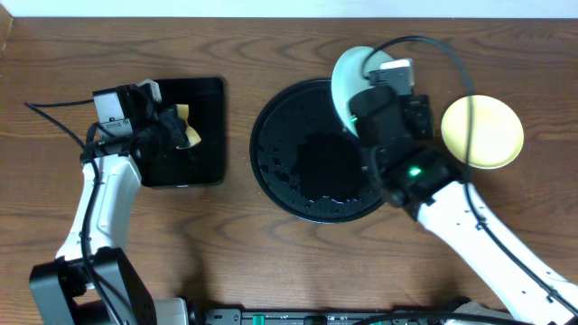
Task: Clean dirty plates on tray and stack at the side
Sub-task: 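Return the sponge with the left gripper to the black rectangular tray, then carry the pale green plate right and stack it on the plate pile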
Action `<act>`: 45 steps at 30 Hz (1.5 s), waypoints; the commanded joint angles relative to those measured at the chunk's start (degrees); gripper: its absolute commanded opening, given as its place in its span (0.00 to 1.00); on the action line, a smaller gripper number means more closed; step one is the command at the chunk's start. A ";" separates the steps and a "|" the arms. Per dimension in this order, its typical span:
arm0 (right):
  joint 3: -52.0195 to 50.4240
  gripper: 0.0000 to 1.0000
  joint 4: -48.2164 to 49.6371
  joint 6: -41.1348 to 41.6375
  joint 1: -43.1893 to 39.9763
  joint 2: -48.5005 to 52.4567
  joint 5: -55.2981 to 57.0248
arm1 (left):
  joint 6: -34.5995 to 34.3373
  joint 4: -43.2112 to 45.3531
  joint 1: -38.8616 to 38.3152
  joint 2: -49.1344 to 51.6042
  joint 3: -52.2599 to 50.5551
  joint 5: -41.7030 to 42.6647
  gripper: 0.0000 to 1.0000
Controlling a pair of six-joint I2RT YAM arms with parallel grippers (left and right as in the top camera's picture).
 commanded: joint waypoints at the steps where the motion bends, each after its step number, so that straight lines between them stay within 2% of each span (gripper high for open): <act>1: 0.31 0.01 3.08 -9.38 4.04 2.14 20.35 | 1.38 -0.04 0.04 2.38 0.20 0.98 0.09; 5: 0.31 0.01 4.00 -9.46 6.40 3.78 22.14 | 1.40 -0.42 0.04 3.91 0.20 0.98 0.09; 11: 0.31 0.01 5.01 -4.74 6.38 4.55 20.59 | 1.38 -0.46 0.04 4.48 0.20 0.98 0.08; 15: 0.31 0.01 2.69 -4.52 4.66 4.17 6.91 | 1.38 -0.63 0.04 4.48 0.20 0.98 0.08; 18: 0.33 0.01 -0.76 0.11 0.63 3.28 -3.93 | 1.38 -1.09 0.04 4.48 0.20 0.98 0.08; 24: 0.33 0.01 -3.67 8.28 -16.35 2.27 -30.34 | 1.36 -1.49 0.04 4.48 0.20 0.98 0.08; 28: 0.33 0.01 -4.02 12.63 -33.38 2.34 -49.20 | 1.36 -1.88 0.04 4.48 0.20 0.98 0.08; 30: 0.33 0.01 -4.00 14.25 -40.59 2.43 -53.48 | 1.36 -1.90 0.04 4.48 0.20 0.98 0.08; 37: 0.31 0.01 -4.72 14.97 -60.81 4.07 -59.12 | 1.36 -1.90 0.04 4.48 0.20 0.98 0.08; 43: 0.31 0.02 -3.37 16.44 -65.90 6.86 -61.48 | 1.38 -1.92 0.04 4.48 0.20 0.96 0.08; 45: 0.31 0.08 -3.15 16.44 -65.94 7.74 -61.48 | 1.36 -1.97 0.04 4.48 0.20 0.96 0.08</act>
